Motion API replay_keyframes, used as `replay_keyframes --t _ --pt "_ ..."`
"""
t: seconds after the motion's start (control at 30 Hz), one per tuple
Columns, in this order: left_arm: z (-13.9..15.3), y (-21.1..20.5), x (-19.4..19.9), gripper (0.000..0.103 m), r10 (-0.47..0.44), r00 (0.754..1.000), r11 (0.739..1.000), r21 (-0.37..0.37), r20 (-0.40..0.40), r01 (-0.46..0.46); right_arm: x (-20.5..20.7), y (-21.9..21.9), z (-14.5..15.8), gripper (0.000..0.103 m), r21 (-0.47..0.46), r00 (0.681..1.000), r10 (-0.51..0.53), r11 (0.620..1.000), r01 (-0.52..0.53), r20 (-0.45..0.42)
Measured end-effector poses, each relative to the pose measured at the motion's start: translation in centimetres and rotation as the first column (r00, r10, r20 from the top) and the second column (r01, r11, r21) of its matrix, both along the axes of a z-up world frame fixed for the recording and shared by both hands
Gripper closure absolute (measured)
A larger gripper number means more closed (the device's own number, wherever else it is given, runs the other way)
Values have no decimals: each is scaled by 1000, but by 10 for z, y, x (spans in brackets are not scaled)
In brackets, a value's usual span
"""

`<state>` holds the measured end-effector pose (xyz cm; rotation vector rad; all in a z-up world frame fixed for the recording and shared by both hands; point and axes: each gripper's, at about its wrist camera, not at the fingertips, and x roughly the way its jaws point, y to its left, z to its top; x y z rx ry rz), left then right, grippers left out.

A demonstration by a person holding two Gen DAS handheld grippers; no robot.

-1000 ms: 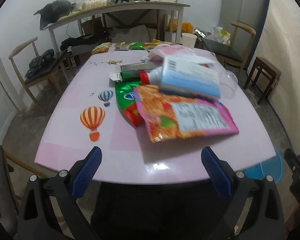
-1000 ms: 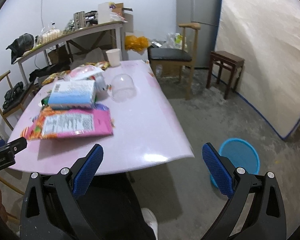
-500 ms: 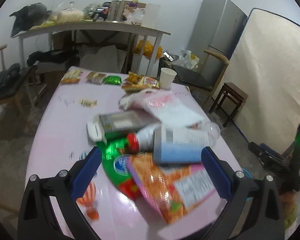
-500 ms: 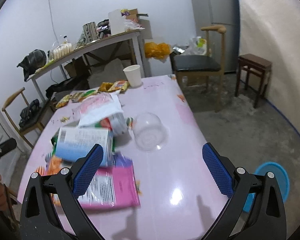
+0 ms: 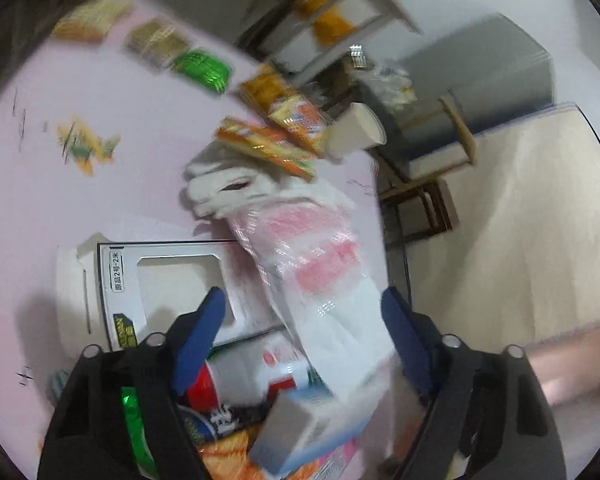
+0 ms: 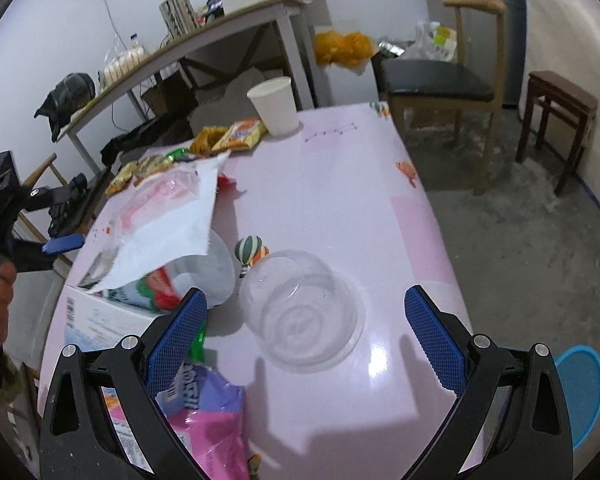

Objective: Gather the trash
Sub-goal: 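Grasp the clear plastic cup with the right gripper while the left gripper grasps a plastic wrapper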

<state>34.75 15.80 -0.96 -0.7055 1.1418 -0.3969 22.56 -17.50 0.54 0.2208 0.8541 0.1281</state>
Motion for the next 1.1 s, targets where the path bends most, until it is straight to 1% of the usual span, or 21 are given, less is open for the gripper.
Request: replay_keyframes --t 0.03,0.07,0.1,0.17,0.27,0.33,0.37,0.4,0.43,0.5,0.6,0.77,0.8,0.87,0.9,0.93,1.0,1.03,1.1 --pt "-7 1 5 33 13 999 1000 -21 -30 -14 3 0 -3 8 0 1000 6 1000 -6 -9" --pt "-11 1 10 35 17 999 999 -27 -46 -18 6 0 -6 8 0 1000 10 1000 -10 -15" --pt "-15 0 15 39 23 998 999 -27 -63 -25 7 0 -8 8 0 1000 13 1000 -13 -20" --pt "-19 -1 22 44 32 997 999 -34 -69 -35 11 -3 -12 8 3 1000 13 1000 -13 -25" --pt "-26 -1 28 53 48 996 996 -70 -74 -53 15 -8 -15 8 14 1000 13 1000 -13 -25" --pt "-32 -1 34 64 59 995 995 -76 -84 -65 18 -9 -17 9 28 1000 17 999 -16 -26" --pt "-35 -1 34 68 61 994 994 -85 -96 -69 19 -10 -18 10 31 999 19 999 -18 -28" --pt "-38 0 35 75 63 992 993 -94 -106 -73 20 -9 -19 12 33 999 25 999 -24 -31" --pt "-40 2 34 78 66 992 992 -96 -111 -77 20 -8 -20 14 36 999 32 999 -31 -31" --pt "-42 4 33 79 75 991 992 -96 -114 -87 21 -7 -20 15 31 999 41 999 -40 -29" --pt "-45 10 32 79 93 987 987 -117 -135 -109 21 -6 -19 16 19 999 45 999 -45 -22" --pt "-50 13 29 79 99 983 982 -144 -152 -121 22 -7 -19 22 23 998 55 998 -54 -22" --pt "-50 14 29 80 102 983 982 -146 -151 -124 23 -6 -19 24 26 998 58 998 -57 -22" --pt "-48 14 27 84 106 985 980 -151 -135 -126 22 -5 -18 30 29 998 67 997 -66 -19" --pt "-47 14 27 88 105 987 980 -158 -123 -124 21 -4 -17 36 30 997 71 997 -70 -15" --pt "-44 15 25 90 106 988 979 -164 -110 -123 21 -4 -16 41 31 997 74 997 -73 -11" --pt "-38 16 22 91 103 992 978 -175 -77 -116 20 -2 -14 42 20 998 66 998 -66 -7" --pt "-34 15 21 95 100 993 978 -176 -62 -110 19 -2 -13 43 11 998 62 998 -62 -1" --pt "-24 16 16 97 89 996 978 -185 -30 -93 17 -2 -11 44 5 998 57 998 -57 9"
